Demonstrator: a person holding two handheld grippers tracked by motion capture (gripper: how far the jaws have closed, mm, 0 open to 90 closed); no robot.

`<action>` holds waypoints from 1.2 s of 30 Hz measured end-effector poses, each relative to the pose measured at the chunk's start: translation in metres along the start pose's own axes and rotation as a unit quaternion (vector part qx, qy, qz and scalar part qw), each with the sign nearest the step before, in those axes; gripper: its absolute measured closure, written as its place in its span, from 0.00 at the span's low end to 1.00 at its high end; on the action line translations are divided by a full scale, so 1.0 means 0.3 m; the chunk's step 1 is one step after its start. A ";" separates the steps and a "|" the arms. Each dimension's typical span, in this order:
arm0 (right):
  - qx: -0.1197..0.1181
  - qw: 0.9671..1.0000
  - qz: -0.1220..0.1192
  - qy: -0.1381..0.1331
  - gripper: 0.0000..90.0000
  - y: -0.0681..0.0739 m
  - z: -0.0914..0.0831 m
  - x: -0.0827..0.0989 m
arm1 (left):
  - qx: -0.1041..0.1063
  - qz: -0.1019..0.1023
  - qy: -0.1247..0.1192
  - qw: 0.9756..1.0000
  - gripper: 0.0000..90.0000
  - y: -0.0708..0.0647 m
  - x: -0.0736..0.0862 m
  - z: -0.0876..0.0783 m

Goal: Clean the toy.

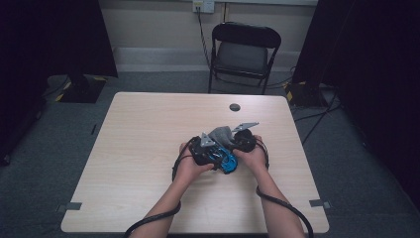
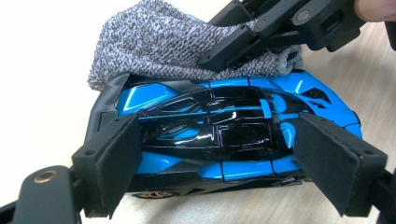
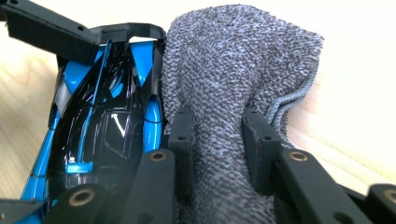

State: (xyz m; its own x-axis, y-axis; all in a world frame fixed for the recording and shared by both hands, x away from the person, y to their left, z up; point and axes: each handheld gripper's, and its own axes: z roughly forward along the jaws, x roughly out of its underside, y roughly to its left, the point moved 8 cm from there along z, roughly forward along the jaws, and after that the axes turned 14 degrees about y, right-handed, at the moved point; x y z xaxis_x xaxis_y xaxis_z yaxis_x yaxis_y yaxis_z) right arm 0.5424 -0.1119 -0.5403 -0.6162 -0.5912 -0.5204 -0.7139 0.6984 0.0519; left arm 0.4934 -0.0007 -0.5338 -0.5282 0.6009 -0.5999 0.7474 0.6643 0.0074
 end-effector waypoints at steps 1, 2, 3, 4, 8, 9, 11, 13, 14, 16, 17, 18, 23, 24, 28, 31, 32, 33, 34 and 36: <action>-0.001 1.000 -0.003 0.002 0.76 0.000 -0.001 0.001 | 0.002 -0.002 -0.002 1.000 0.17 -0.002 0.000 0.001; -0.004 1.000 -0.004 0.003 0.76 -0.002 -0.003 0.002 | 0.002 -0.002 -0.002 1.000 0.17 -0.002 0.000 0.001; -0.006 1.000 -0.005 0.004 0.76 -0.002 -0.004 0.004 | 0.002 -0.002 -0.003 1.000 0.17 -0.002 0.000 0.001; -0.007 1.000 -0.008 0.005 0.76 -0.004 -0.006 0.006 | 0.002 -0.002 -0.003 1.000 0.17 -0.001 0.000 0.001; -0.009 1.000 -0.017 0.009 0.76 -0.008 -0.016 0.018 | 0.002 -0.001 0.000 1.000 0.17 -0.002 -0.001 0.000; -0.013 1.000 -0.019 0.008 0.76 -0.008 -0.019 0.023 | 0.002 -0.001 0.000 1.000 0.17 -0.002 -0.001 0.000; -0.020 1.000 -0.021 0.007 0.76 -0.012 -0.025 0.035 | 0.002 -0.001 -0.001 1.000 0.17 -0.002 -0.001 0.000; -0.024 1.000 -0.019 0.006 0.76 -0.016 -0.032 0.045 | 0.003 -0.001 0.000 1.000 0.17 -0.003 0.000 0.000; -0.023 0.999 -0.021 0.007 0.76 -0.016 -0.034 0.049 | 0.003 -0.001 0.000 1.000 0.17 -0.004 -0.001 0.000; -0.020 0.999 -0.025 0.009 0.76 -0.015 -0.039 0.055 | 0.003 -0.001 0.001 1.000 0.17 -0.005 -0.001 0.000; -0.018 0.999 -0.029 0.011 0.76 -0.015 -0.042 0.059 | 0.003 0.000 0.000 1.000 0.17 -0.005 -0.002 0.001; -0.016 0.999 -0.031 0.012 0.76 -0.014 -0.045 0.062 | 0.003 0.000 0.002 1.000 0.17 -0.005 -0.002 0.000; -0.018 0.999 -0.032 0.008 0.76 -0.017 -0.057 0.084 | 0.003 -0.001 0.000 1.000 0.17 -0.005 -0.002 0.001; -0.018 0.999 -0.030 0.008 0.76 -0.017 -0.059 0.088 | 0.003 0.000 0.000 1.000 0.17 -0.005 -0.002 0.001; -0.017 0.999 -0.031 0.003 0.76 -0.016 -0.066 0.101 | 0.003 -0.001 0.001 1.000 0.17 -0.006 -0.002 0.001; -0.015 0.999 -0.033 0.000 0.76 -0.014 -0.070 0.109 | 0.003 0.001 0.000 1.000 0.17 -0.006 -0.002 0.001; -0.015 0.999 -0.033 0.000 0.76 -0.013 -0.072 0.111 | 0.003 -0.001 0.000 1.000 0.17 -0.007 -0.002 0.001; -0.015 0.999 -0.033 -0.001 0.76 -0.013 -0.074 0.114 | 0.003 0.000 0.000 1.000 0.17 -0.008 -0.002 0.001; -0.015 0.999 -0.034 -0.001 0.76 -0.013 -0.076 0.117 | 0.003 -0.001 -0.001 1.000 0.17 -0.008 -0.003 0.001; -0.016 0.999 -0.034 -0.001 0.76 -0.015 -0.079 0.122 | 0.003 0.000 0.002 1.000 0.17 -0.007 -0.002 0.000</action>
State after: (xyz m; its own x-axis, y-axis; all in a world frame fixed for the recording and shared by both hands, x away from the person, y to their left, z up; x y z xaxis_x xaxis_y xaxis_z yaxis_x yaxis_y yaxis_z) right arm 0.5153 -0.1461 -0.5394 -0.5656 -0.6352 -0.5260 -0.7641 0.6436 0.0444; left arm 0.4921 -0.0025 -0.5335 -0.5290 0.6032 -0.5969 0.7500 0.6614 0.0038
